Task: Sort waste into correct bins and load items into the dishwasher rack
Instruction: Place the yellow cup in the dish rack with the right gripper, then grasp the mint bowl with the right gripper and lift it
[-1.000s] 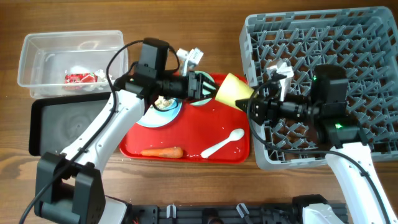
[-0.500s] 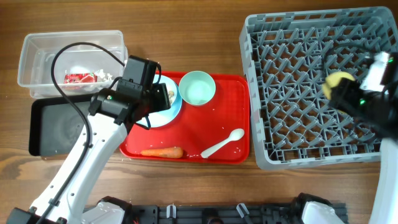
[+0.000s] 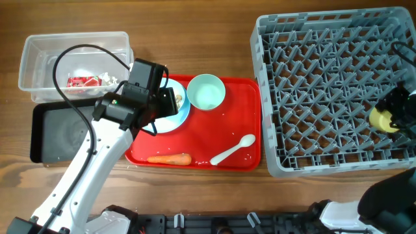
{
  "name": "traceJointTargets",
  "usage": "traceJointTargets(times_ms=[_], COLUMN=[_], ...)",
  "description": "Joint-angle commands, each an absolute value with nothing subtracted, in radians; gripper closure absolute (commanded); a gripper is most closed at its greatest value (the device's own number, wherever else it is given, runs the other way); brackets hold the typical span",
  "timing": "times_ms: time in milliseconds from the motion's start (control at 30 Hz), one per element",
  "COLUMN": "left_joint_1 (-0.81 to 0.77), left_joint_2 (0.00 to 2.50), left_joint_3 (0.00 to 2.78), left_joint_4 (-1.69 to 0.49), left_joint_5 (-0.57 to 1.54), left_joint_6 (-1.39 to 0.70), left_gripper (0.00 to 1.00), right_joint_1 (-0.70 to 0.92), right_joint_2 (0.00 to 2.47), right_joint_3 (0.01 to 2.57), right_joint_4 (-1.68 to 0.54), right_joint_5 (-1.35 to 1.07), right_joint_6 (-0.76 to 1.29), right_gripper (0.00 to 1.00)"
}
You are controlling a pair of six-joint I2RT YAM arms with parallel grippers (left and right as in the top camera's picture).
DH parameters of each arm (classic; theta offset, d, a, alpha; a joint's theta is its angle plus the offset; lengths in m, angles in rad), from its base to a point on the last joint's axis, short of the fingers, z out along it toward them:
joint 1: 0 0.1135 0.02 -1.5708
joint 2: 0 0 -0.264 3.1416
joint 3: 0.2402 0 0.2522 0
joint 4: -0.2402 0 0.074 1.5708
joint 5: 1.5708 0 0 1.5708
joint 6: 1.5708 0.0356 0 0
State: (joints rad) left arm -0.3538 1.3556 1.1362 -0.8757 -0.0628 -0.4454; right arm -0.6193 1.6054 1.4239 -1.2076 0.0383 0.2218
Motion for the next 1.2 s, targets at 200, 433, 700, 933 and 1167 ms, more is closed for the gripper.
traceJointTargets(times_ms=[200, 433, 700, 933, 1167], left_joint_1=[-0.355, -0.355, -0.15, -0.132, -0.132], left_joint_2=[1.35, 1.355, 1.355, 1.355, 1.355], left_joint_3=[1.143, 1.143, 1.143, 1.143, 1.143], left_joint_4=[-0.881, -0.882, -1.026, -1.03, -1.03], left_joint_5=[-0.08, -0.08, -0.076, -0.076, -0.076], left_joint_6=[-0.426, -0.429, -0.559, -0.559, -0.559], left_gripper=[0.34, 0.24, 0.01, 0.0, 0.0], right_joint_1=[-0.628, -0.459, 0.321, 0.509, 0.505], right_joint_2=[1.633, 1.585, 1.594, 1.878, 2.043], right_joint_3=[1.431, 1.431, 1.432, 1.432, 1.432], right_joint_4=[-1.182, -1.166, -0.793, -0.638, -0.628], right_joint_5=[-0.099, -0.689, -0.167, -0.015, -0.041], right_joint_6=[0.217, -0.149, 0.133, 0.344, 0.422], right_gripper=[0.07, 0.22, 0.19, 0.24, 0.67])
